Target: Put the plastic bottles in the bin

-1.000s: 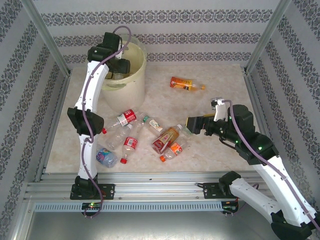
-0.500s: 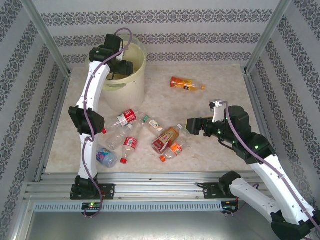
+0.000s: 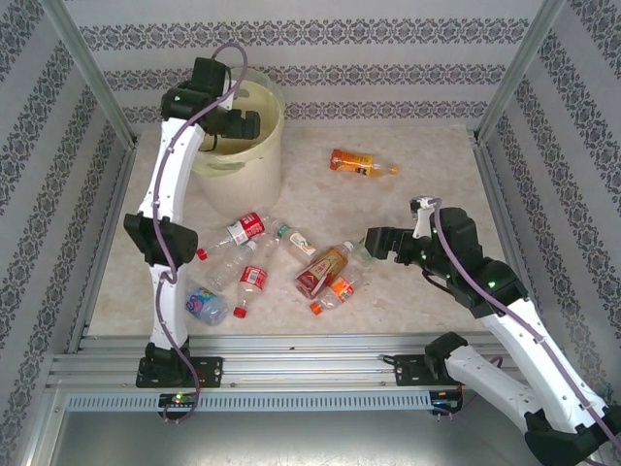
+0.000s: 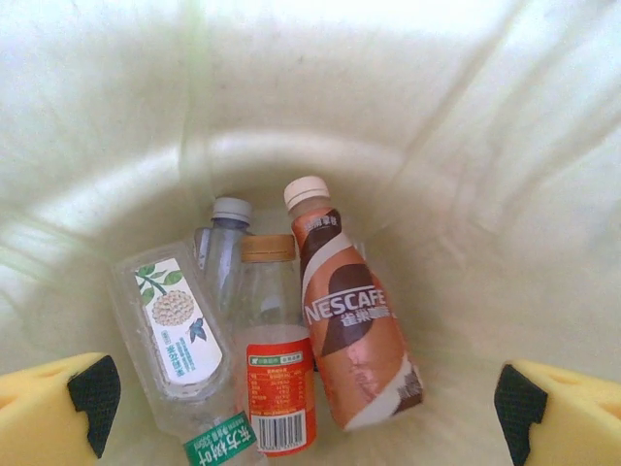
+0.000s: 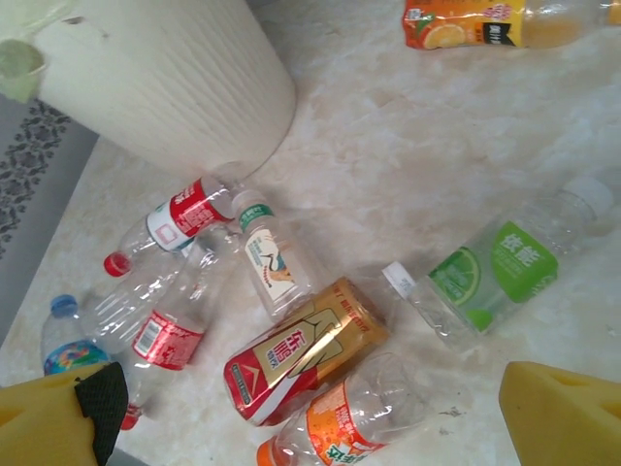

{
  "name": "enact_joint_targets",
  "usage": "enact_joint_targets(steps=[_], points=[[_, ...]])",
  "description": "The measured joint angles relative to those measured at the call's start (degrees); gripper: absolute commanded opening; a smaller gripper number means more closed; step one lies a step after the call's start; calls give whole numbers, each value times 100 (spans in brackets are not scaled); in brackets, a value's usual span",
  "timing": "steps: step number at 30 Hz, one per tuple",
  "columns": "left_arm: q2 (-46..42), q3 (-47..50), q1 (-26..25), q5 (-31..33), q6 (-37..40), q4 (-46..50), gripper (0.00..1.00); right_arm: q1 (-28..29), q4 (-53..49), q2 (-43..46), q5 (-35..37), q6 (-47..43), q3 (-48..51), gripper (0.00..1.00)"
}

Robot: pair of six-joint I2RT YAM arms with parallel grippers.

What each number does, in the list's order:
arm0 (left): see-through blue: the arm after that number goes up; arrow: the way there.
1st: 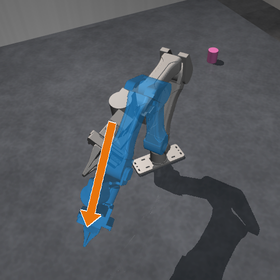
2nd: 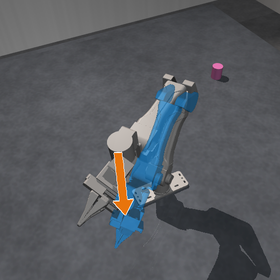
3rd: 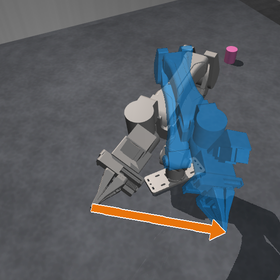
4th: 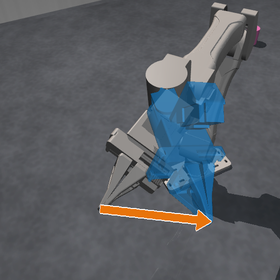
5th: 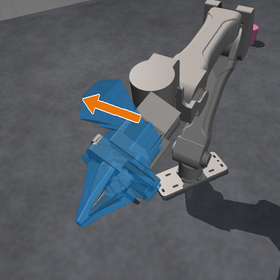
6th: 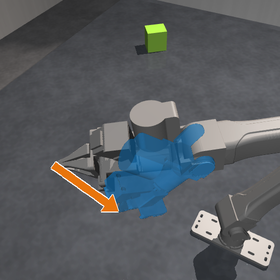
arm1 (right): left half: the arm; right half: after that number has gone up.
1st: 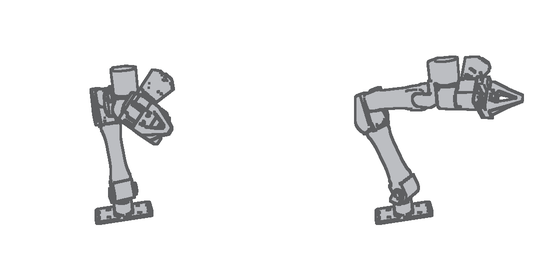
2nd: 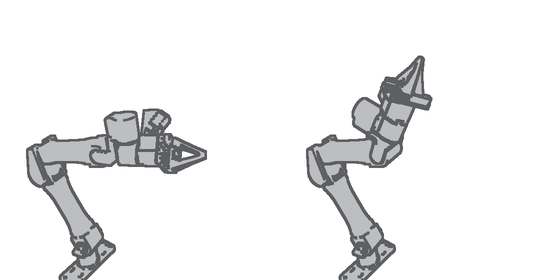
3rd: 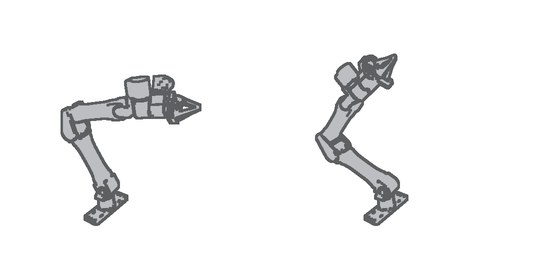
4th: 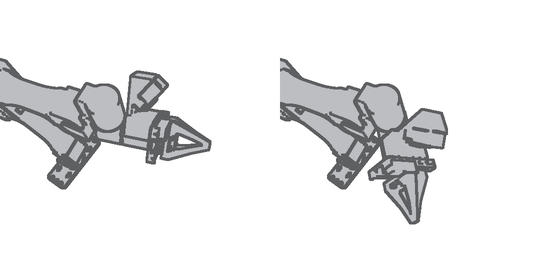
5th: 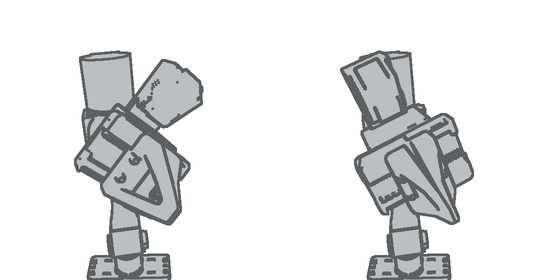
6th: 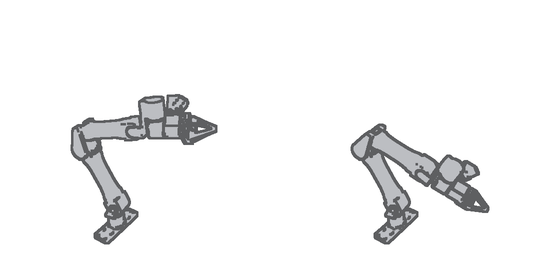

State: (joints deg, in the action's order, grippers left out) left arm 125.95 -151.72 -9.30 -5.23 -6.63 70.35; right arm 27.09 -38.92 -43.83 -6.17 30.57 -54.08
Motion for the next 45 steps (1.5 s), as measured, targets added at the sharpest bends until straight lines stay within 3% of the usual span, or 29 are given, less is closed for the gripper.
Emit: enact_joint_targets(steps=[10, 20, 26, 33, 45], points=[[-1333, 592, -144, -398, -92, -116, 100, -479, -7, -437, 208, 544, 302, 98], [-3193, 3722, -1794, -544, -140, -1626, 100, -623, 11, -999, 295, 756, 446, 98], [-4197, 5729, -2361, -927, -254, -3021, 100, -804, 13, -1515, 435, 868, 424, 98], [-4662, 6769, -2927, -1263, -260, -4011, 100, -1051, 98, -2087, 444, 960, 302, 98], [-4583, 7055, -3165, -1384, -262, -4385, 100, -1388, 140, -3174, 308, 1167, -240, 98]])
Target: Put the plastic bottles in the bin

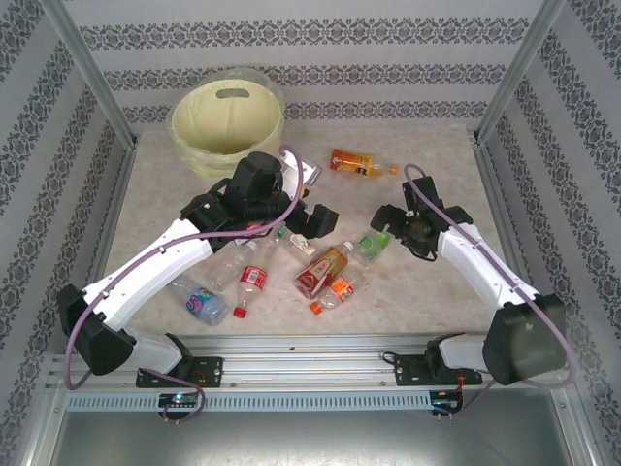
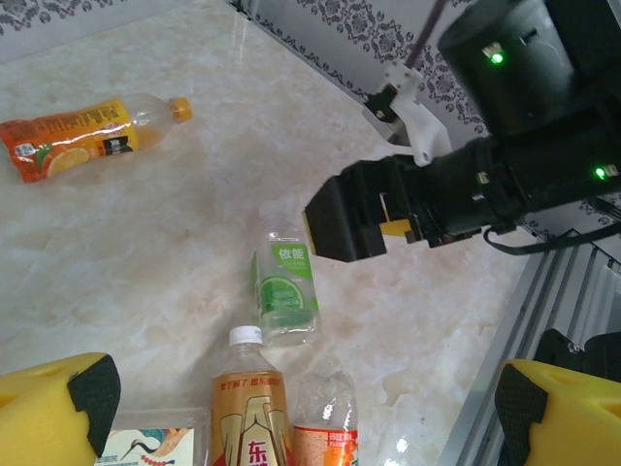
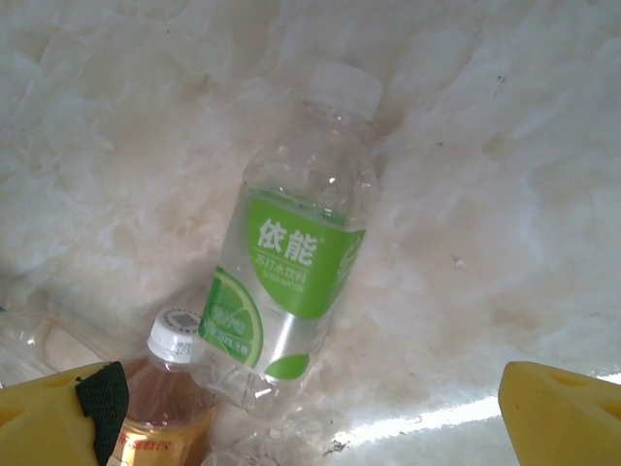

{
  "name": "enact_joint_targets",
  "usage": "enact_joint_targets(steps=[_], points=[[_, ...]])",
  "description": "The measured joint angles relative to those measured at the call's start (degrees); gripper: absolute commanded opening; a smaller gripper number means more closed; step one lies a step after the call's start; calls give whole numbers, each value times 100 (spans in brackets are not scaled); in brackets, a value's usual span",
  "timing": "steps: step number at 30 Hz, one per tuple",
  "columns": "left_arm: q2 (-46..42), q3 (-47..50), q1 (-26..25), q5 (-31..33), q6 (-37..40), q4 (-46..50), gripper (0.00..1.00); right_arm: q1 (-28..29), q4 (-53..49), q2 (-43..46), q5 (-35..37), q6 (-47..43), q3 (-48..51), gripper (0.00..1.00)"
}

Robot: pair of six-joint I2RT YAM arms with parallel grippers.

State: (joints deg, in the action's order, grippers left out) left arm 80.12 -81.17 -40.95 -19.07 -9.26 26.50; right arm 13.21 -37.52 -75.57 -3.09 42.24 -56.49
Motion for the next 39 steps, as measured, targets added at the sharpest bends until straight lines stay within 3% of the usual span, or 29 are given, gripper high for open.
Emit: enact_joint_targets(steps=[12, 39], points=[[52, 4, -96, 125, 90, -2, 100, -74, 295, -1235, -402, 227, -271, 93], [122, 4, -240, 151, 186, 2, 100, -74, 903, -2645, -557, 455, -769, 82]])
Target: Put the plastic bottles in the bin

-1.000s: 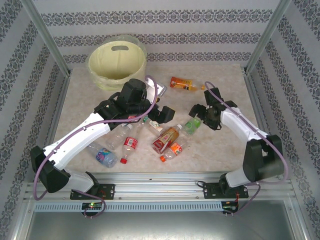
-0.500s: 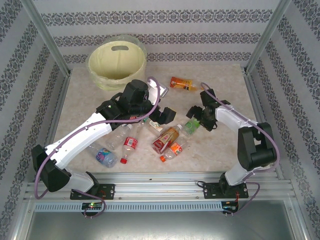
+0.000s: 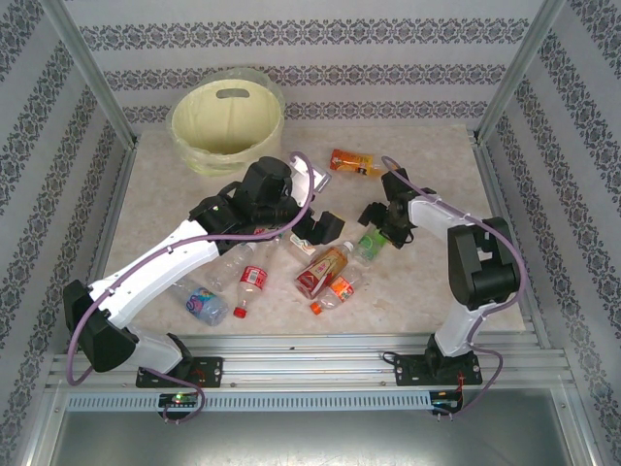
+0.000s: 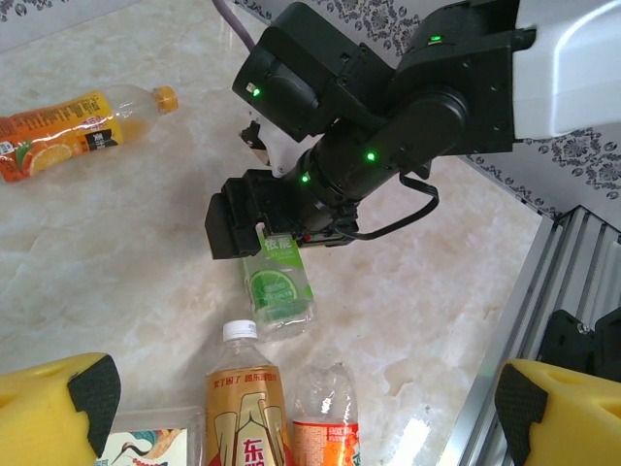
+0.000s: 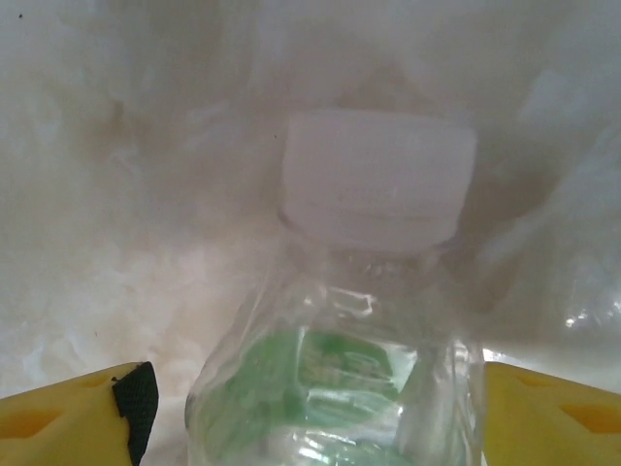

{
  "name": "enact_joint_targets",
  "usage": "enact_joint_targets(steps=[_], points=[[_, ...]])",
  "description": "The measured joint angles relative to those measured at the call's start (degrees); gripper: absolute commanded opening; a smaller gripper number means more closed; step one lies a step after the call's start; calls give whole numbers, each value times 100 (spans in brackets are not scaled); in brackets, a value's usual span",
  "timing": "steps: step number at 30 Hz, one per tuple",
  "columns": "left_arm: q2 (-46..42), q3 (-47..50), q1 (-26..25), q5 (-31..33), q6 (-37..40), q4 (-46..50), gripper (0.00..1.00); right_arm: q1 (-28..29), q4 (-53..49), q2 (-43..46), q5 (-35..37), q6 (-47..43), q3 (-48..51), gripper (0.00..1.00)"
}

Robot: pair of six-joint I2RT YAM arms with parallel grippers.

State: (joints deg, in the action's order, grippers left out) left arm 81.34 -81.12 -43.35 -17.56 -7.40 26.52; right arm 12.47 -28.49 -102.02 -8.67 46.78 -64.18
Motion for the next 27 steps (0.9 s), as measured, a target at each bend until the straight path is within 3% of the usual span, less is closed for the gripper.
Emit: enact_joint_targets(steps=[17, 27], points=[[55, 0, -15, -46, 55, 0, 100, -111, -74, 72, 28, -138, -107, 59], [321, 0, -15, -372, -68, -2, 100, -107, 50, 1464, -179, -396, -114, 58]])
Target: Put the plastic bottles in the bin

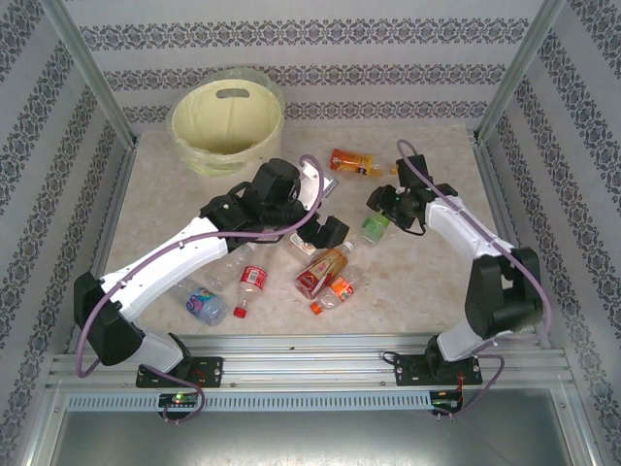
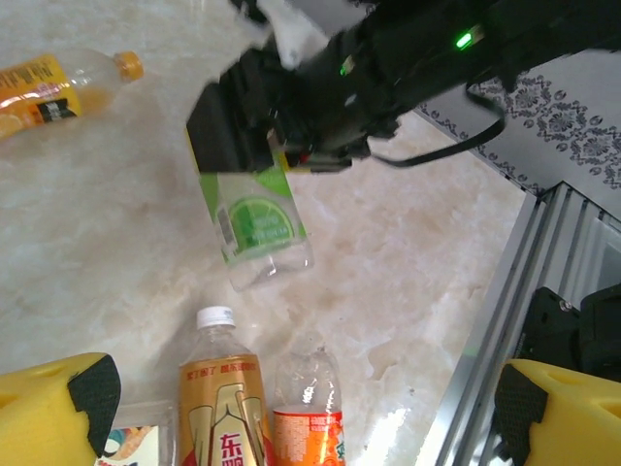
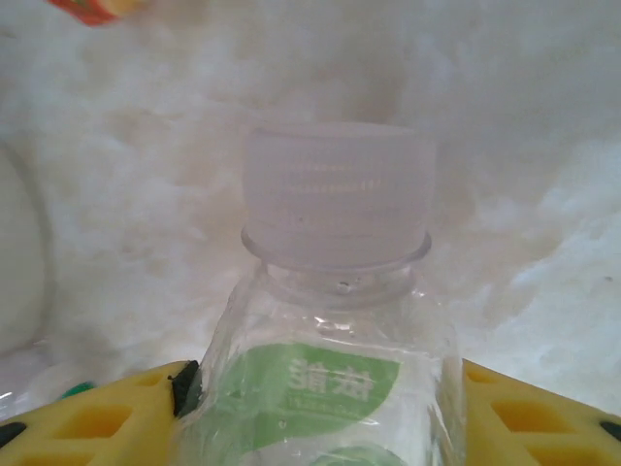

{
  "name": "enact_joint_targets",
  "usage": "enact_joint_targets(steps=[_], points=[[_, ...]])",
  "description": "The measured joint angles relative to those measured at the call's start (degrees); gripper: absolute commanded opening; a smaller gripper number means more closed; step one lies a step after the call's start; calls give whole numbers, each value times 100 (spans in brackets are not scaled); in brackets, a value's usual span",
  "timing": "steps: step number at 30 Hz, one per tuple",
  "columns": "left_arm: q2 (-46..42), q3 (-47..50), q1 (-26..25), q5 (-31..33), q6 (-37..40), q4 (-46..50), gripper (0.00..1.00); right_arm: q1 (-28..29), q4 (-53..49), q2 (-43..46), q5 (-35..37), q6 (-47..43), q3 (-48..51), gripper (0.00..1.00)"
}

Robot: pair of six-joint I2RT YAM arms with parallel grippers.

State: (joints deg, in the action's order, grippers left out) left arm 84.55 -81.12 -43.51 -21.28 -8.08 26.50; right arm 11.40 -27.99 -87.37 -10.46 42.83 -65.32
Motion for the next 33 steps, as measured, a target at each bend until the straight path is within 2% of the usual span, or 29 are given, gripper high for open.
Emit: enact_joint_targets(steps=[5, 10, 19, 25, 27, 31, 33], points=[[35, 0, 125, -402, -269, -20, 100, 118, 146, 719, -225, -90, -22, 58], [216, -46, 341, -841, -520, -85, 100, 498, 208, 1207, -363, -125, -186, 58], [446, -46, 470, -1270, -866, -293, 100, 1040, 444, 1563, -595, -94, -474, 58], [457, -46, 636, -1526, -1110, -503, 100, 1174, 678, 1650, -861, 13, -481, 58], [472, -46, 645, -1617, -1180, -546, 97, 1185, 800, 1657, -953, 66, -481, 58], [487, -46, 647, -1775, -1294, -636, 82, 1217, 946, 1661, -1071, 142, -481, 58], [487, -46, 649, -1851, -1346, -671, 78, 1250, 1014, 1661, -1091, 181, -481, 58]])
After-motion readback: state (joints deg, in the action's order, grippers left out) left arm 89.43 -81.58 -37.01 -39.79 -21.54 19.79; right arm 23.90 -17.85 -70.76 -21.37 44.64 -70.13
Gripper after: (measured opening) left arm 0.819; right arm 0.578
